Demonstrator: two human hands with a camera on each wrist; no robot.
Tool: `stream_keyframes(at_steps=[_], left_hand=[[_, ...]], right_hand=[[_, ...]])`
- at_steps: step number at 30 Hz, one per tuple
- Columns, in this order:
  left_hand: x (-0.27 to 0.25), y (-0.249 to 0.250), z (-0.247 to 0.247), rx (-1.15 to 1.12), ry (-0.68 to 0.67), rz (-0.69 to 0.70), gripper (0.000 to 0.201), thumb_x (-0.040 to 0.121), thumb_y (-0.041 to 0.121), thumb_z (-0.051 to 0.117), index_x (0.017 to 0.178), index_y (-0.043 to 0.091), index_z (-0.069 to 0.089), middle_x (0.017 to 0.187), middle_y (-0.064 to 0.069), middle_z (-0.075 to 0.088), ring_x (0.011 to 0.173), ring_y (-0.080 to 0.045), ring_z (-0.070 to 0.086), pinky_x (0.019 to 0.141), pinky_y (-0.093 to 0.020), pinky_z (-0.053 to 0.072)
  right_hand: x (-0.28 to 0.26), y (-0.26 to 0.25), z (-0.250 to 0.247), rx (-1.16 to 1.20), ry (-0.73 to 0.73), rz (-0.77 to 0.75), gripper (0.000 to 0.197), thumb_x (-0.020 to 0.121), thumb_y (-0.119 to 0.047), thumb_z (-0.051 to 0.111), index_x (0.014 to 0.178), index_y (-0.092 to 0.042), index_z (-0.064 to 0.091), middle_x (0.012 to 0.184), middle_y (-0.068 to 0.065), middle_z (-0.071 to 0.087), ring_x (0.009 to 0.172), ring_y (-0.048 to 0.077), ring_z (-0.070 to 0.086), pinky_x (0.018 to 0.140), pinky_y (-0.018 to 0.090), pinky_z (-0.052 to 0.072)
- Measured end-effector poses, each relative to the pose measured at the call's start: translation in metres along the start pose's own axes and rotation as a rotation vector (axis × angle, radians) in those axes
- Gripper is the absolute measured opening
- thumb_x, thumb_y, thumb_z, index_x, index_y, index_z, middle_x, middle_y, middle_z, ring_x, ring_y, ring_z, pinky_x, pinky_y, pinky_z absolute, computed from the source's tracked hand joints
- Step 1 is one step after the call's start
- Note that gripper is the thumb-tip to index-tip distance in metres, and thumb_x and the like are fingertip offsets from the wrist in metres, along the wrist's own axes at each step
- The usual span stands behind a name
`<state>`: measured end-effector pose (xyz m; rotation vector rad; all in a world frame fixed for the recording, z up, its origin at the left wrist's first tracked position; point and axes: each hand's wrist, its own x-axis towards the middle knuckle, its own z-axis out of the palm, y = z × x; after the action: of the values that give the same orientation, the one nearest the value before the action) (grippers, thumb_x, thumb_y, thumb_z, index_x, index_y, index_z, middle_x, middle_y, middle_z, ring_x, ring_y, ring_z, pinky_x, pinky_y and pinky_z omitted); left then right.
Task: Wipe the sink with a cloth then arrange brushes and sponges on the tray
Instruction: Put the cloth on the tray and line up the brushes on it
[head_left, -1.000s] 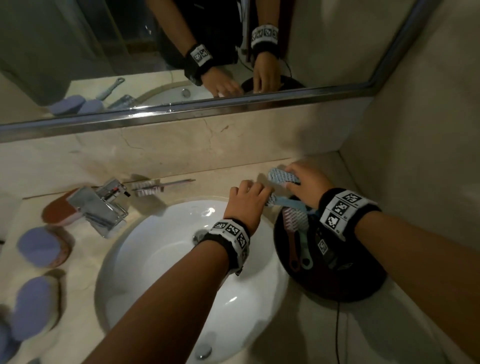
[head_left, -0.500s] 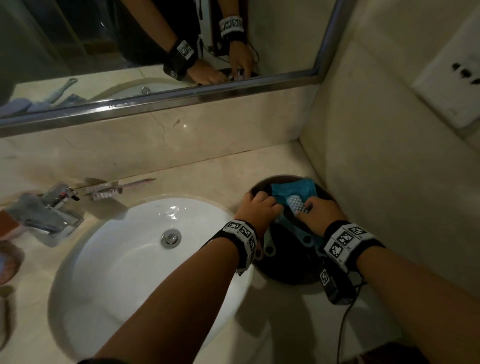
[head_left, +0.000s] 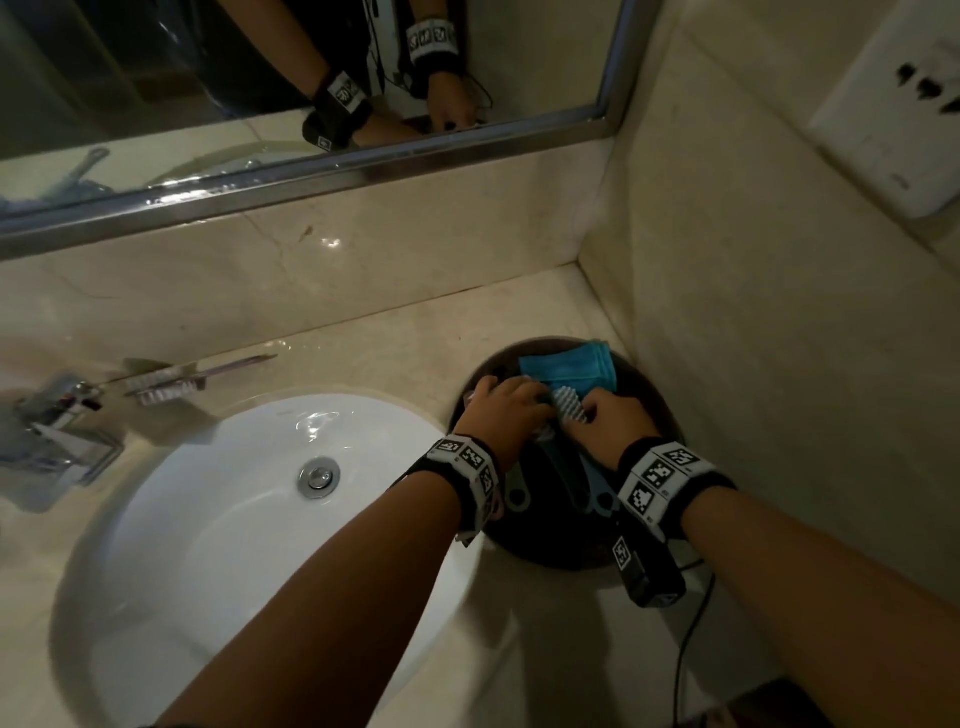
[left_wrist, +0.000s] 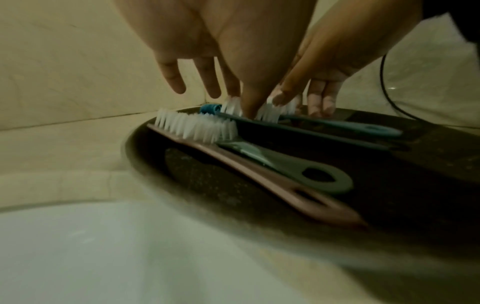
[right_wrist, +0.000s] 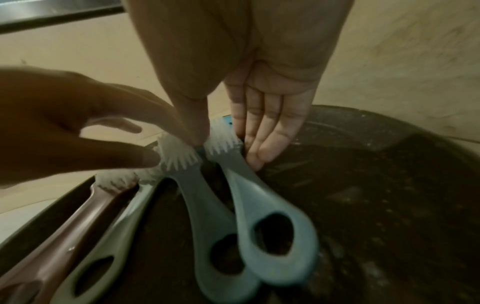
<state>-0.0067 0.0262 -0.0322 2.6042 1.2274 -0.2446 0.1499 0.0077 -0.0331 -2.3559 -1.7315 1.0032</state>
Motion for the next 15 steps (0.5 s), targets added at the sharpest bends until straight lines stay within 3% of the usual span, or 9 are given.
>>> stream_keyframes(at_steps=[3, 10, 15], left_hand=[[-0.007, 0.003, 0.012, -0.021, 0.037, -0.052, 0.045, 0.092, 0.021, 0.051, 0.135, 0.032, 0.046, 0.151, 0.000, 0.030, 0.140, -0.024, 0.024, 0.112, -0.046, 0.017], [0.001, 0.013, 0.011, -0.020, 0.063, -0.083, 0.040, 0.092, 0.024, 0.048, 0.131, 0.026, 0.049, 0.147, -0.003, 0.032, 0.135, -0.027, 0.030, 0.111, -0.044, 0.018], [0.007, 0.002, 0.006, -0.021, 0.046, -0.093, 0.038, 0.093, 0.021, 0.045, 0.130, 0.025, 0.050, 0.146, -0.002, 0.035, 0.136, -0.026, 0.031, 0.112, -0.044, 0.018]], right_hand=[[0.001, -0.002, 0.001, 0.055, 0.014, -0.018, 0.034, 0.084, -0.035, 0.064, 0.105, -0.009, 0.058, 0.103, 0.014, 0.066, 0.094, 0.029, 0.063, 0.076, 0.031, 0.049], [0.001, 0.004, 0.000, 0.002, -0.045, -0.043, 0.031, 0.082, -0.023, 0.066, 0.110, -0.012, 0.056, 0.108, 0.013, 0.066, 0.100, 0.029, 0.063, 0.084, 0.032, 0.049], [0.004, -0.003, 0.007, 0.082, -0.017, -0.069, 0.031, 0.080, -0.016, 0.068, 0.108, -0.008, 0.057, 0.102, 0.014, 0.066, 0.096, 0.029, 0.062, 0.083, 0.032, 0.050]])
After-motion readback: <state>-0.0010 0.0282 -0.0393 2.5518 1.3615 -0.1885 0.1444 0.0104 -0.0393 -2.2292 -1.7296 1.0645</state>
